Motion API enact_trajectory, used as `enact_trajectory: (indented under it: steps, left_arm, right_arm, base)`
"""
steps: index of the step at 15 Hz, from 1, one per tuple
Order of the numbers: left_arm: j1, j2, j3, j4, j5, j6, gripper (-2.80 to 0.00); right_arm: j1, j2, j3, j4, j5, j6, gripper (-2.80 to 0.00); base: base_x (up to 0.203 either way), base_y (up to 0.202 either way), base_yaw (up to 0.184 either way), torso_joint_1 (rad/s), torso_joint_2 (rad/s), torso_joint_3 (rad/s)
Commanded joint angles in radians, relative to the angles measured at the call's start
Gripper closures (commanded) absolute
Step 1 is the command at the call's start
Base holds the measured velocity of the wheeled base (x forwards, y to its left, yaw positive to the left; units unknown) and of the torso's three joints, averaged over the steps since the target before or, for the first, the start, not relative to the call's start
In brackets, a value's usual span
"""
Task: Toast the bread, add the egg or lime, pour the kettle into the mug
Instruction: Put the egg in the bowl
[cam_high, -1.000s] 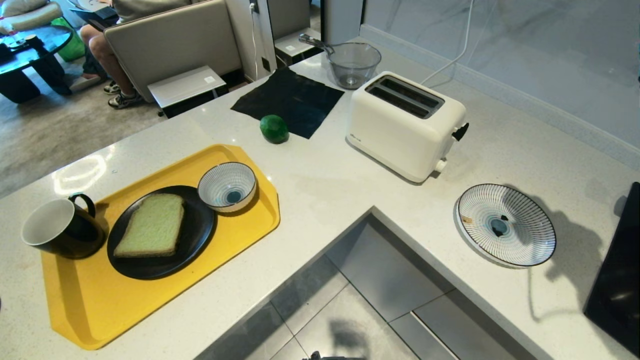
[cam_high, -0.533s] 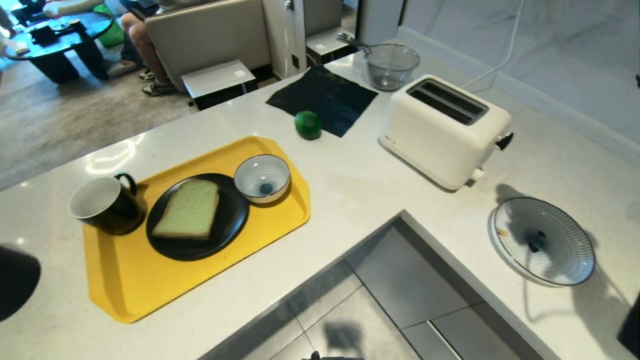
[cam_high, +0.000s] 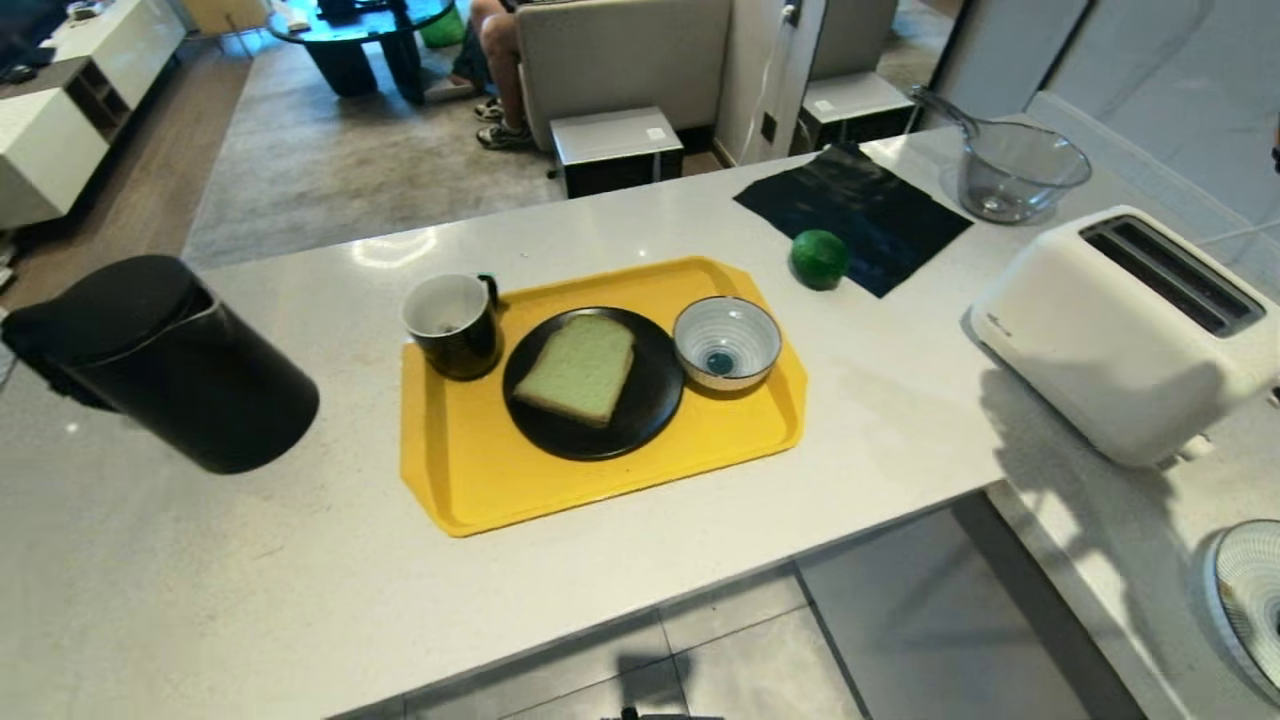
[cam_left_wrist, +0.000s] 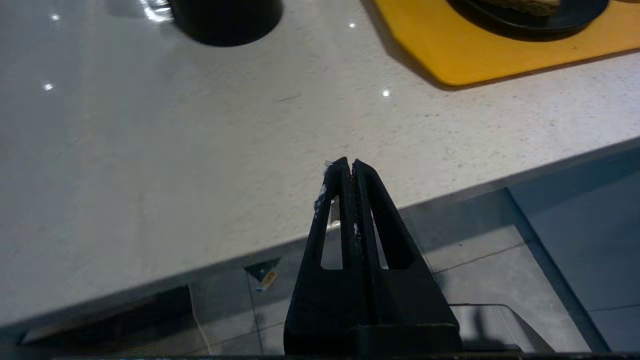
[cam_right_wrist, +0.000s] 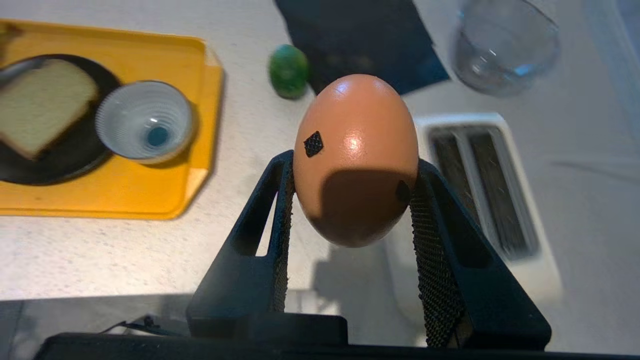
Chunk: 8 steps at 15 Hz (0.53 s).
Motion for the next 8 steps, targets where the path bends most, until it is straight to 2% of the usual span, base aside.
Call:
enact_trajectory:
  steps: [1,6,8]
  left_arm:
    - [0.001,-0.001,0.017,0.0,0.001,0.0,0.0]
    - [0.0,-0.001,0.017,0.0,0.001,0.0,0.0]
    - [0.0,-0.001,0.017,0.0,0.001,0.0,0.0]
  right_arm:
    - [0.0,0.005,0.0,0.003,0.001,-0.002,0.0]
    - [0.0,0.009,0.006,0.011,0.024,0.001,0.0]
    - [0.0,0.019,0.009,0.014,0.037,0.002,0.0]
  base:
    - [0.001,-0.006,0.171,0.002,0.01,0.002]
    - [0.001,-0.008,0.168,0.001,0.0,0.004]
    - [-0.001,0.001,0.091,0.001,0.0,0.003]
